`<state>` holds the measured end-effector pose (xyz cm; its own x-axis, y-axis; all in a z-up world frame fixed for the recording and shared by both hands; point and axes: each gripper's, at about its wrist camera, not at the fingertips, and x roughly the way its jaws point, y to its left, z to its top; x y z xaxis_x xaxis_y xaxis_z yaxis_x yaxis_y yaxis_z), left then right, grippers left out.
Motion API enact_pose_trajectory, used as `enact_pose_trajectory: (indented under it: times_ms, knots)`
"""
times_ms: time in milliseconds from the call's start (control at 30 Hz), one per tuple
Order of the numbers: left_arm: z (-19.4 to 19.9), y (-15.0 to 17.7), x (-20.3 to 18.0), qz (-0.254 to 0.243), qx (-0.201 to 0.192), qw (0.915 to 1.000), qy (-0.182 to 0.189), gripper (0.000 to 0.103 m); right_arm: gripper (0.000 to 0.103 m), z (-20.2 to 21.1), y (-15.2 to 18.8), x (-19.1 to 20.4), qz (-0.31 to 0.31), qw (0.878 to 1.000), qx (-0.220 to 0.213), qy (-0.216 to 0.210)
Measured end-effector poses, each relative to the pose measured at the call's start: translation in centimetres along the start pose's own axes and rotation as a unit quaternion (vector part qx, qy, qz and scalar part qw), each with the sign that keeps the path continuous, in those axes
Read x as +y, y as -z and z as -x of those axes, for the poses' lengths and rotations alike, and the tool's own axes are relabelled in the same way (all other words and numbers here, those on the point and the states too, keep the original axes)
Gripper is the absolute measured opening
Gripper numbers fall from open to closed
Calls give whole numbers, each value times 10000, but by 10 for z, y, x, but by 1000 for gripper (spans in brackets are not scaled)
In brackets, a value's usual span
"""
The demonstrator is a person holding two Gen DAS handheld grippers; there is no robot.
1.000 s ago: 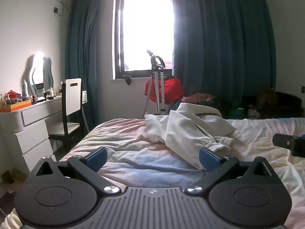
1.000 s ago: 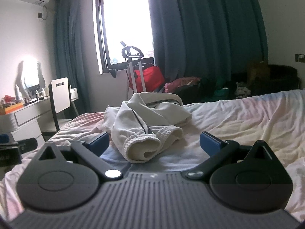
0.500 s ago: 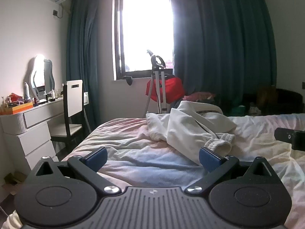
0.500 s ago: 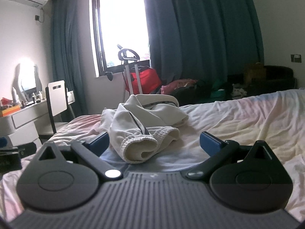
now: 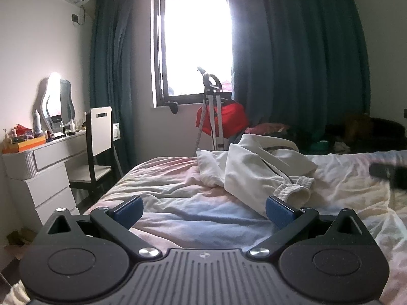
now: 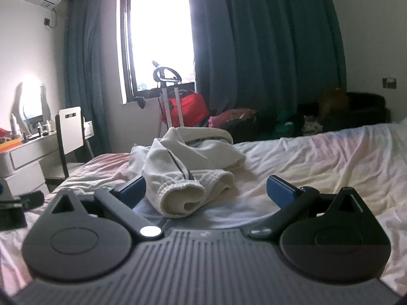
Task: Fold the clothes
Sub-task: 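Move both grippers toward the white sweatpants on the bed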
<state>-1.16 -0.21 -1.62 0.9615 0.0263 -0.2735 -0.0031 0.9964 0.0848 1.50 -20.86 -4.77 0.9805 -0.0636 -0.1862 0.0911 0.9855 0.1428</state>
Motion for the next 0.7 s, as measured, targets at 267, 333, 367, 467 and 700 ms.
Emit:
enact_pose_trajectory:
  times_ms: [267, 333, 367, 467, 700]
  knots:
    - [-11, 14, -11, -228, 69, 9997, 113, 103, 103, -14, -52, 6, -209, 9987, -450, -81]
    - [-17, 20, -17, -364, 130, 9992, 120, 103, 103, -18, -59, 3, -140, 9990, -421, -104]
    - [-22, 23, -20, -440, 172, 9988, 113, 103, 103, -19, -60, 2, -3, 9991, -405, -79]
    - [-39, 32, -33, -654, 320, 9973, 74, 103, 103, -20, -53, -13, 138, 9995, -268, 16]
    - [-107, 55, -91, -1919, 429, 9801, -251, 103, 103, -25, -24, -65, -560, 9975, 370, 224]
